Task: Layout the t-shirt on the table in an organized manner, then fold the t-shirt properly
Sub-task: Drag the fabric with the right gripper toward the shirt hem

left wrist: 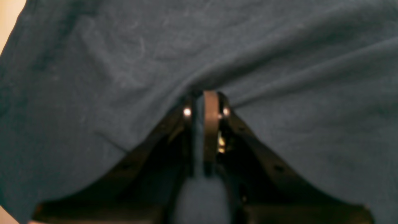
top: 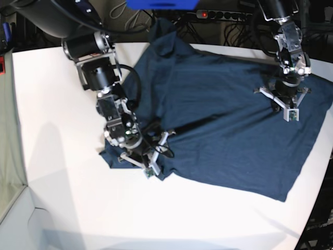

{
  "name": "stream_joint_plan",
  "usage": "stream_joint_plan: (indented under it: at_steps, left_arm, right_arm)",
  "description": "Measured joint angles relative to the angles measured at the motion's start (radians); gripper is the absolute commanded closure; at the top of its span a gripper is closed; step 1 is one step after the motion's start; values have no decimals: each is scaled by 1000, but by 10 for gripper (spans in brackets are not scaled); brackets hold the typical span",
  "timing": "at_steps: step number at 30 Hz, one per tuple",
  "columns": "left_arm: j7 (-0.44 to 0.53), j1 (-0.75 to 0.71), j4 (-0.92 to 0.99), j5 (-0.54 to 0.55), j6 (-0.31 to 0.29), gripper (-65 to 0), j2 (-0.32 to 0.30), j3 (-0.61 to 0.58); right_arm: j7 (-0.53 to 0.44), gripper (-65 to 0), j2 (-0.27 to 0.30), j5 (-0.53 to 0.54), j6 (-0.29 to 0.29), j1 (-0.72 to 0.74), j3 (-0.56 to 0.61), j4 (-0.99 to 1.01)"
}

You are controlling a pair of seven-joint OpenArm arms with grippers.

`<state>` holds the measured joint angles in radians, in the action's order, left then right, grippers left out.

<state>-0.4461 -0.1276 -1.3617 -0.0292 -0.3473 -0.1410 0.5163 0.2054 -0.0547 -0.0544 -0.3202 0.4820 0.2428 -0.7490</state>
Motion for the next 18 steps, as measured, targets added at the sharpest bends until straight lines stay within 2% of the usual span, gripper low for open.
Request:
stream_joint_plan:
  at_steps: [5, 14, 18]
  left_arm:
    - [2, -2, -1, 0, 0, -40, 0, 0]
    - [3, -3, 2, 1, 2, -40, 0, 0]
    - [24, -11, 5, 4, 3, -40, 0, 0]
  right_arm:
    - [-27, -155, 3, 0, 1, 35, -1, 63]
    - [3, -12, 21, -1, -3, 85, 0, 74]
    - [-7, 0, 40, 3, -5, 132, 0, 70]
